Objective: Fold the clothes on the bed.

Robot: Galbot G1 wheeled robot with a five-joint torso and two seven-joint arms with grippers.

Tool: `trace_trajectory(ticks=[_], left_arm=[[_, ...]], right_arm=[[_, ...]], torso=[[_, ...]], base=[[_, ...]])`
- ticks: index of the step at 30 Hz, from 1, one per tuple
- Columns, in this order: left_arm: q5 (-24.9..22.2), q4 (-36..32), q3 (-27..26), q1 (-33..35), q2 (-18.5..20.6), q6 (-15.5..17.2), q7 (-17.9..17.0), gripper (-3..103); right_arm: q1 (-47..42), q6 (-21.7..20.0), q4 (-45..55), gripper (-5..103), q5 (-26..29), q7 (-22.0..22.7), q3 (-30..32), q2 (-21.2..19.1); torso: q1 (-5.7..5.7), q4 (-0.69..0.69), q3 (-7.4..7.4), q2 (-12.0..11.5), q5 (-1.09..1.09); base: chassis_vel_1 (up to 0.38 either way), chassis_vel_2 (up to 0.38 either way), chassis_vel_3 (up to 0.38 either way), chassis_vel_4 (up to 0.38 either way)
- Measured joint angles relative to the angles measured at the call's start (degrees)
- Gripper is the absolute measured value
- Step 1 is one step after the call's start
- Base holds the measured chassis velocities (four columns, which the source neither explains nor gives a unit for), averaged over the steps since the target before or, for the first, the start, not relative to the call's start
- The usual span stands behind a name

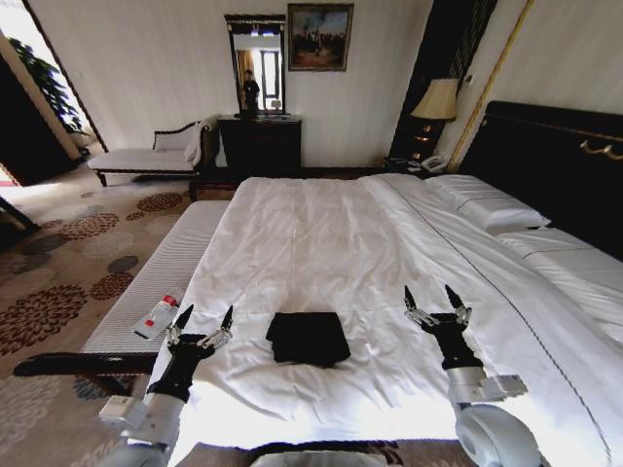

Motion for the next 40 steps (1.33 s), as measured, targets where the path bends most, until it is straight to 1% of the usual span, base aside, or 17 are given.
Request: trace_trajectory(ticks=[40], left_arm=[[-0.1, 0.1, 0.0, 0.0, 0.0, 0.1, -0.1, 100]], right_arm=[[0.1, 0.0, -0.1, 100, 0.1, 0.0, -0.1, 0.0]], torso=[[0.00, 0.00, 0.00, 0.0, 0.00]], base=[[0.000, 0.000, 0.000, 0.000]])
